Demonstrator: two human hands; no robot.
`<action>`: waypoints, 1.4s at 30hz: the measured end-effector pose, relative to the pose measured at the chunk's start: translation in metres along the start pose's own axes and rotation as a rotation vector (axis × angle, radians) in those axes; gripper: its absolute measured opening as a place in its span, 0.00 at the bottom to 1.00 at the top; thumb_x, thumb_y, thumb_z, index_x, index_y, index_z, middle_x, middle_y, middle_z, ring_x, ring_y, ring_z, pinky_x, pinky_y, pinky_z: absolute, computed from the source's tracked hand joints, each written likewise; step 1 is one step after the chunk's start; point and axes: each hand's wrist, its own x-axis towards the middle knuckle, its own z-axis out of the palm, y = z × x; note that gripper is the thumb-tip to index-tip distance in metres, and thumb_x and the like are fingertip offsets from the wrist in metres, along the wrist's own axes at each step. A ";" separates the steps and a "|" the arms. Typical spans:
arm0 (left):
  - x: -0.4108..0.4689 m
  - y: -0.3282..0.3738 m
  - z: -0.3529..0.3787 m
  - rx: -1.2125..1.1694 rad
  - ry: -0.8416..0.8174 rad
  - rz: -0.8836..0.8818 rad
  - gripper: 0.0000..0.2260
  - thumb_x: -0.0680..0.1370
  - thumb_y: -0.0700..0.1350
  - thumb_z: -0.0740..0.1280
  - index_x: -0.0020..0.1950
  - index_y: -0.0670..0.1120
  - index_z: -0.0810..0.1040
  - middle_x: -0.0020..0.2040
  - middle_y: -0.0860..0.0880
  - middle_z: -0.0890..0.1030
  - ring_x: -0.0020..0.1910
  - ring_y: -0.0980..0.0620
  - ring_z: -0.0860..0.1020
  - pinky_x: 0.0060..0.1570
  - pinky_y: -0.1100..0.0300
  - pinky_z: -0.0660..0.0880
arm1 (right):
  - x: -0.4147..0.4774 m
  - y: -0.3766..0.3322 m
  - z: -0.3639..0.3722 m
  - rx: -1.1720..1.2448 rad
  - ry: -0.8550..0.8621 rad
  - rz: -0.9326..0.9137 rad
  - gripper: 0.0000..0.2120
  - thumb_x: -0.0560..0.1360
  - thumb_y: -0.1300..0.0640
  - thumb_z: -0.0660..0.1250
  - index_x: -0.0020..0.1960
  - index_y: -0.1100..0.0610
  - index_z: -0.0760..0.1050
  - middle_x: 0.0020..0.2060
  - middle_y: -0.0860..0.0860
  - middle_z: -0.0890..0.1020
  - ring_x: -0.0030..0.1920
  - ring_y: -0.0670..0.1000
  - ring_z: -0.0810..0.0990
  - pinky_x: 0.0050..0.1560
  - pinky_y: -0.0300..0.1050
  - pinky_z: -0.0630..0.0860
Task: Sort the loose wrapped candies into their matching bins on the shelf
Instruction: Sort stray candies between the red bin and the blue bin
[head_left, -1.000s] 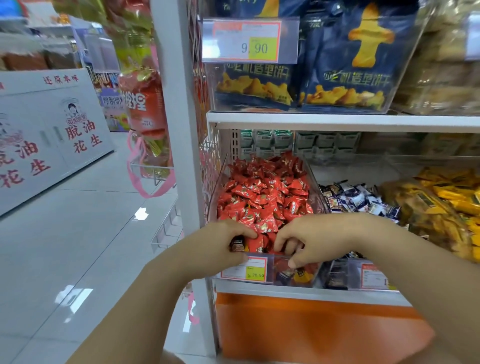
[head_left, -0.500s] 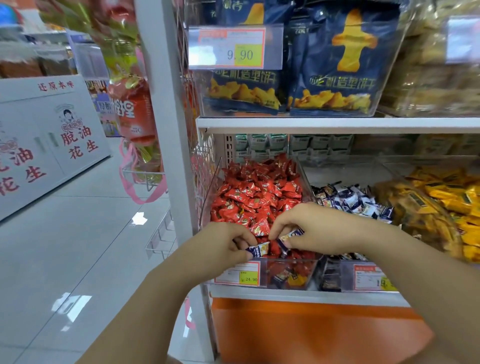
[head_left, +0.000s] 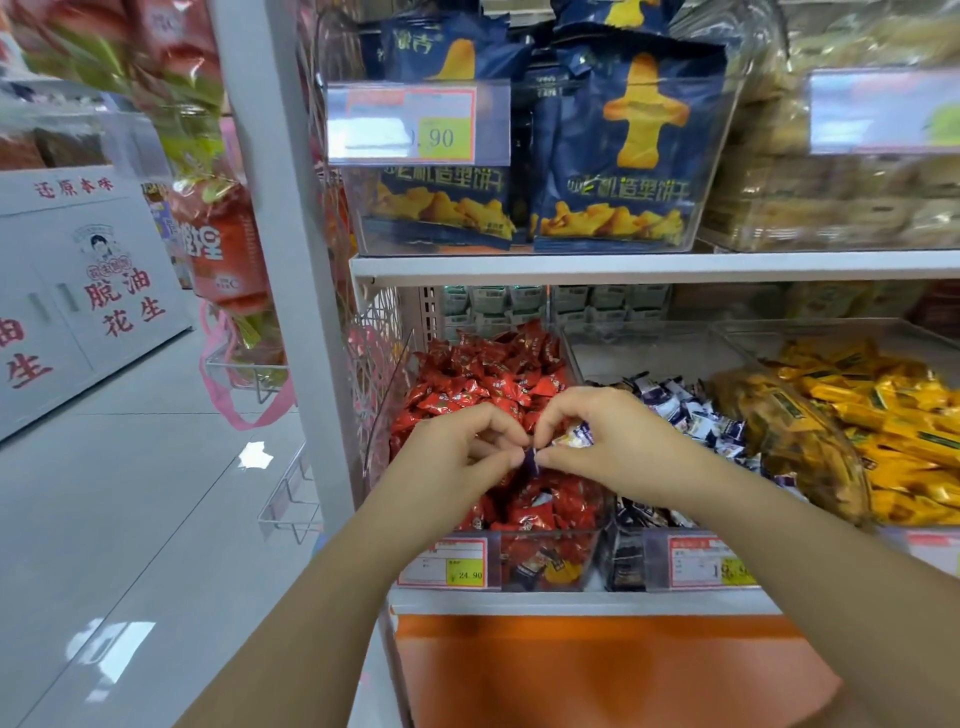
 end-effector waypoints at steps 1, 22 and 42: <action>0.002 0.001 0.002 -0.023 -0.005 0.001 0.09 0.75 0.40 0.70 0.43 0.55 0.79 0.41 0.54 0.81 0.41 0.59 0.80 0.41 0.72 0.73 | -0.001 0.004 -0.004 -0.007 0.015 0.009 0.04 0.72 0.56 0.71 0.42 0.49 0.77 0.43 0.39 0.77 0.46 0.36 0.74 0.44 0.29 0.67; 0.017 -0.016 0.020 0.350 -0.380 -0.219 0.17 0.80 0.38 0.62 0.69 0.48 0.72 0.64 0.50 0.77 0.60 0.56 0.76 0.49 0.77 0.68 | -0.015 0.043 -0.024 -0.123 0.030 0.056 0.08 0.76 0.53 0.66 0.55 0.47 0.79 0.54 0.41 0.76 0.56 0.40 0.73 0.58 0.35 0.64; 0.027 -0.013 0.034 0.539 -0.361 -0.136 0.17 0.76 0.45 0.69 0.64 0.53 0.73 0.48 0.58 0.76 0.48 0.55 0.75 0.52 0.55 0.76 | -0.019 0.037 -0.020 -0.126 -0.030 0.080 0.09 0.77 0.54 0.65 0.56 0.46 0.78 0.56 0.43 0.72 0.55 0.42 0.73 0.59 0.35 0.65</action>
